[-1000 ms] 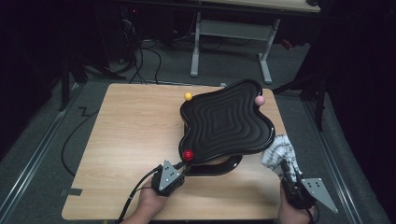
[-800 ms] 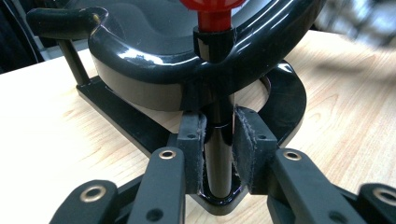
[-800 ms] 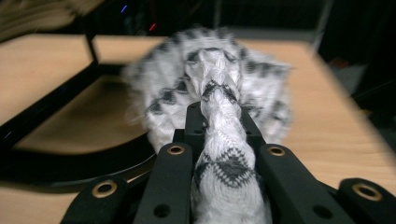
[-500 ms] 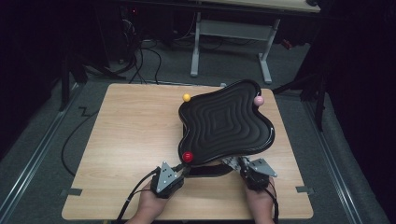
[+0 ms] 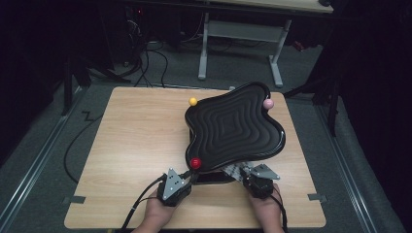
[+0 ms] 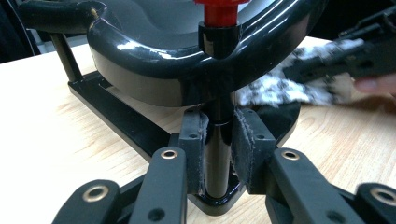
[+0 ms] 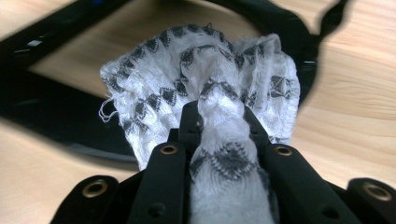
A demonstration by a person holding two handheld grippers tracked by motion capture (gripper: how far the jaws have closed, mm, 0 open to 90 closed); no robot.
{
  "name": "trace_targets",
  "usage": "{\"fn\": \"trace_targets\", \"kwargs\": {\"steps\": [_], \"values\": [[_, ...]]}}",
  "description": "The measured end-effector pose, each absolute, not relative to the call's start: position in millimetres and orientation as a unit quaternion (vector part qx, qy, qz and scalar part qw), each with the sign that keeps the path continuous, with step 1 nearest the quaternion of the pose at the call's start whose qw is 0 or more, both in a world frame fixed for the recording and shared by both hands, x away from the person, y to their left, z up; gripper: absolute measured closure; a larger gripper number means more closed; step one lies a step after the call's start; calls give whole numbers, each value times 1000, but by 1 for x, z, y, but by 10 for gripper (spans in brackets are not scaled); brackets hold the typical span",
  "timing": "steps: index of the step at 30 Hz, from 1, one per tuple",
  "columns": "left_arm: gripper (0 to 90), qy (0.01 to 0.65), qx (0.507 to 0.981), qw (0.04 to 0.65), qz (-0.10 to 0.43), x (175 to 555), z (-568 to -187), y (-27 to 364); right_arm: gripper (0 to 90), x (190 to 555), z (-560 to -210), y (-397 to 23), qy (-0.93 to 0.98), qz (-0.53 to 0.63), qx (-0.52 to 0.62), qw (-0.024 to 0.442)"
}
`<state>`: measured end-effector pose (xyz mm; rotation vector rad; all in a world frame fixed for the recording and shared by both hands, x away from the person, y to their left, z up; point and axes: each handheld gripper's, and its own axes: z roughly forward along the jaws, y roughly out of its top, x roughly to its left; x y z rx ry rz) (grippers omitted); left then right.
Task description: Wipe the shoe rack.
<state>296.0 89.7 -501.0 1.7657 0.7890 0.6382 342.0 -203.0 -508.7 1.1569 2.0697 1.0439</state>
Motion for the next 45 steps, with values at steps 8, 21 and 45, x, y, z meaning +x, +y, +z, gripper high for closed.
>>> {"fn": "trace_targets", "kwargs": {"steps": [8, 21, 45], "values": [[745, 332, 737, 527, 262, 296, -501, 89, 771, 315, -510, -157, 800, 401, 368, 252], [744, 326, 739, 526, 265, 295, -501, 88, 773, 313, -509, -129, 802, 401, 367, 246], [887, 407, 718, 484, 292, 304, -507, 141, 792, 358, -506, -198, 759, 367, 433, 319]]}}
